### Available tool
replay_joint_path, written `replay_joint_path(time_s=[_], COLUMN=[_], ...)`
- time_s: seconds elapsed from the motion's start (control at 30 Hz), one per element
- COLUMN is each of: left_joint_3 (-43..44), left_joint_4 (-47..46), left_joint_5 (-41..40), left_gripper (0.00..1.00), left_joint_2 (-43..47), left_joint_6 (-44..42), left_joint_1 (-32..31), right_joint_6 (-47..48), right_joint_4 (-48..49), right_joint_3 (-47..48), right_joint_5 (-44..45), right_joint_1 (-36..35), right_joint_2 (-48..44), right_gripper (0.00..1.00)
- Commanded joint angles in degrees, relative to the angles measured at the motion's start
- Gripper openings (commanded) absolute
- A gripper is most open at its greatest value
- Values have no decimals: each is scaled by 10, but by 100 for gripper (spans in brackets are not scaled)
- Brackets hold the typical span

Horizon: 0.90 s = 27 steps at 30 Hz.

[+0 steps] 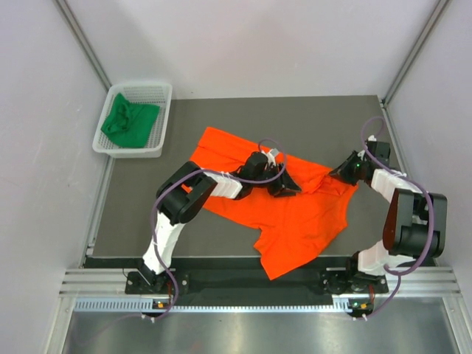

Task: Fold and stack the t-shirts
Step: Fold the tshirt

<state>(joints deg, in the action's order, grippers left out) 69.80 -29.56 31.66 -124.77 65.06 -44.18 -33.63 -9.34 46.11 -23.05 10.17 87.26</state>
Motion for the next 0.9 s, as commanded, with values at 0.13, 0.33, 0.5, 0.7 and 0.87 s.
replay_joint_path(time_s=[0.13,0.33,0.5,0.7,0.87], left_joint_3=[36,60,81,99,107], left_joint_4=[6,44,67,107,124], left_joint_5=[-60,-75,-82,-91,-98], left_gripper=[40,34,35,40,43], left_joint_2=[-8,-25,-41,-49,-52], left_joint_6=[7,-5,-8,-10,-3], left_joint_1=[-2,-8,-12,-13,-17], right_joint_6=[4,3,1,-1,-3], right_joint_4=[41,45,49,49,56], right_joint_3=[28,32,35,37,35], right_joint_5=[-24,-30,-36,-39,-40], right_joint_1=[11,19,21,23,24], right_joint_2=[1,10,15,16,17], right_gripper=[0,0,0,0,0])
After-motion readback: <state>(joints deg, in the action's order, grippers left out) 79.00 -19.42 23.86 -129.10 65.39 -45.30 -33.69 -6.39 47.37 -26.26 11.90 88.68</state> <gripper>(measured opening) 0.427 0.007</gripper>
